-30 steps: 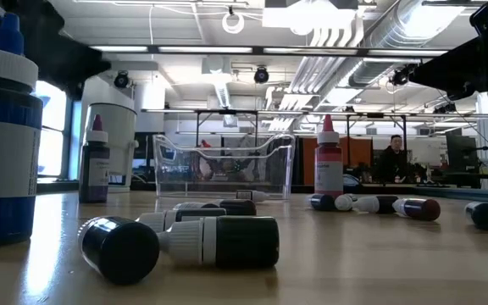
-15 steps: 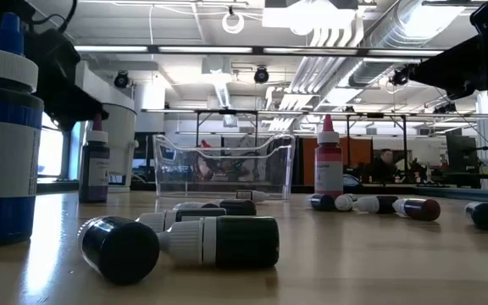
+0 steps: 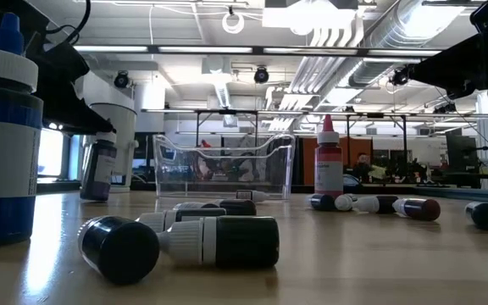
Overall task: Pick & Place food coloring
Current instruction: Put the large purple food coloring bottle into the bin
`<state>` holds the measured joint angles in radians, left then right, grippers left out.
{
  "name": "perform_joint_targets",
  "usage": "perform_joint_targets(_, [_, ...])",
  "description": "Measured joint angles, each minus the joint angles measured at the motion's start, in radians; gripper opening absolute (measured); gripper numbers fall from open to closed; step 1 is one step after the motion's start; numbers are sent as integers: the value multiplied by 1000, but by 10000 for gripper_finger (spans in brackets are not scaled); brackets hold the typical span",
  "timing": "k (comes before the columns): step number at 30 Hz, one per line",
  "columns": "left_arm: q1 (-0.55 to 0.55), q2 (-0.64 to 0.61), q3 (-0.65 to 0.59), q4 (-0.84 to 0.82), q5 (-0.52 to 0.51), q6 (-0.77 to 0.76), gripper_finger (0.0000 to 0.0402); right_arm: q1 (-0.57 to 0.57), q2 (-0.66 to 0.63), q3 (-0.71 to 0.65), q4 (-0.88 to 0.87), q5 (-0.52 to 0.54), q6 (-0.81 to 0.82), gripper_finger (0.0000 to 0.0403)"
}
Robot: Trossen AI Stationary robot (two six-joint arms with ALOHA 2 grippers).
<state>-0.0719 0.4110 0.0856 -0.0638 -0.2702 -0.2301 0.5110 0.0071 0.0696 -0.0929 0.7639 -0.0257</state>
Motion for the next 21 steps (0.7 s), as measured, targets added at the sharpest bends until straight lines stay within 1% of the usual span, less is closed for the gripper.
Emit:
perform_joint_targets(3, [0,0,0,1,-5,0,100,0,0,0,0,0,0,101])
perform_joint_targets(7, [-1,-2,-2,11,0,-3,54,0,0,0,0,0,0,101])
perform_joint_targets(10, [0,-1,-2,19,-2,-8,34,0,0,0,0,0,0,101])
perform_joint_targets(12, [0,0,-2,38,-7,-10,29,0,0,0,0,0,0,101])
perform_joint_targets(15, [0,2,-5,112,-7,-10,28,0,0,0,0,0,0,101])
perform_joint_targets(21, [0,2,-4,348,-10,40,28,0,0,0,0,0,0,101])
